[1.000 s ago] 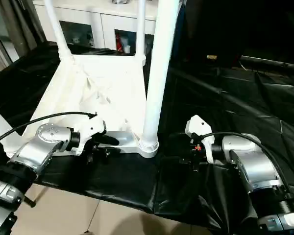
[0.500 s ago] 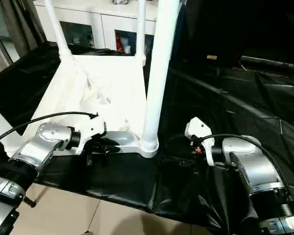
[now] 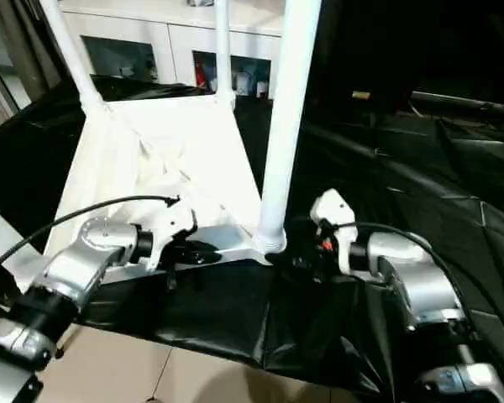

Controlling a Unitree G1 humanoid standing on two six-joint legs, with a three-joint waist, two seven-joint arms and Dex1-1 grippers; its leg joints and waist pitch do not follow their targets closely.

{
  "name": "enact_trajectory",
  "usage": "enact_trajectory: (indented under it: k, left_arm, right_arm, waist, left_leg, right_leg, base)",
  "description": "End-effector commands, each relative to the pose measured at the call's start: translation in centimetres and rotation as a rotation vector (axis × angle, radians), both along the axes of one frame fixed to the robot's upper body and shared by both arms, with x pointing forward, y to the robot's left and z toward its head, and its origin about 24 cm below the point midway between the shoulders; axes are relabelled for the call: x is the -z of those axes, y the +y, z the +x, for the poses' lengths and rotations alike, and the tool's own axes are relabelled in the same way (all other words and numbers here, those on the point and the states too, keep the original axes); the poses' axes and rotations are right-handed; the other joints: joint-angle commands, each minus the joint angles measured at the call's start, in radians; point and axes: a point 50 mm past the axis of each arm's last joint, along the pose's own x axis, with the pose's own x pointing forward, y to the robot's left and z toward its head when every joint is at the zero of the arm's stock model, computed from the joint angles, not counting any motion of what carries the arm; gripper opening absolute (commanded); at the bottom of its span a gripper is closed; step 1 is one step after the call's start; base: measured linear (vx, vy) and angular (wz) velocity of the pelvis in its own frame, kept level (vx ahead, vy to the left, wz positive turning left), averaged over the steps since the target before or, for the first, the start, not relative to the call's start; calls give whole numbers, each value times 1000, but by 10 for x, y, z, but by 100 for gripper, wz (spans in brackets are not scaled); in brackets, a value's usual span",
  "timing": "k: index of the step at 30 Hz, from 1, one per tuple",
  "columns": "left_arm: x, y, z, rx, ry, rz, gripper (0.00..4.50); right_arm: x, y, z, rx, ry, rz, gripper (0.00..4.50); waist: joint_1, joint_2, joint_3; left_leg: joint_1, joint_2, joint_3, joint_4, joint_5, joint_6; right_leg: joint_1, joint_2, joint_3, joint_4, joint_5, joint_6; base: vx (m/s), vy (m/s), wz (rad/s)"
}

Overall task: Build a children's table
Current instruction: Rotate table base, then rotate leg to tighten

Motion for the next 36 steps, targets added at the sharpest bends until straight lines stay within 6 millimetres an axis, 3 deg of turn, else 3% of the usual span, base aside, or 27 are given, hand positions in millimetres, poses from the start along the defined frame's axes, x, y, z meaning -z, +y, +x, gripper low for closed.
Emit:
enact_trajectory:
  k: [1, 4, 6, 10, 17, 29, 33, 36]
  left_arm:
    - [-3, -5, -2, -23, -3, -102, 1]
    - [-2, -2, -2, -30, -11, -64, 1]
    - [-3, -1, -3, -39, -14, -54, 1]
    - [-3, 0, -2, -44, -17, -49, 0]
    - [-3, 1, -4, -40, -13, -41, 0]
    - [-2, 1, -4, -47, -4, -55, 0]
    - [-1, -2, -2, -90, 5, -84, 0]
    - [1, -13, 11, -214, -21, -93, 0]
  right_arm:
    - [-2, 0, 3, 2, -20, -27, 450]
    - [2, 3, 4, -14, 10, -28, 450]
    - [4, 4, 5, -21, 14, -25, 450]
    - [7, 5, 7, -12, 13, -43, 417]
    - [10, 6, 11, 10, 6, -42, 348]
    - [16, 11, 10, 16, 19, 9, 277]
    - [26, 16, 11, 111, 37, 66, 274]
    - [43, 26, 16, 309, 59, 93, 273]
  waist:
    - [5, -18, -70]
    - [4, -18, -70]
    - [4, -19, -72]
    - [3, -19, -74]
    - [3, -18, -73]
    - [1, -21, -74]
    - [-5, -22, -72]
    - [-11, -20, -68]
  left_leg:
    - [4, 20, -4, -62, -160, 68]
    - [5, 18, -3, -62, -172, 62]
    - [4, 19, -4, -62, -156, 65]
    - [3, 18, -2, -59, -136, 73]
    - [3, 18, -3, -60, -146, 70]
    - [1, 17, -2, -59, -139, 76]
    - [1, 15, -2, -60, -139, 71]
    - [5, 13, 0, -62, -161, 55]
  right_leg:
    - [62, -60, 40, -73, -237, -198]
    - [61, -60, 41, -78, -268, -182]
    - [62, -59, 41, -73, -242, -185]
    - [61, -58, 41, -69, -199, -198]
    - [62, -59, 40, -70, -218, -194]
    - [64, -58, 40, -69, -210, -197]
    - [62, -58, 40, -70, -227, -192]
    - [55, -56, 39, -80, -285, -178]
  base:
    - [0, 0, 0]
    - [0, 0, 0]
    - [0, 0, 0]
    - [0, 0, 0]
    - [0, 0, 0]
    - [0, 0, 0]
    - [0, 0, 0]
    - [0, 0, 0]
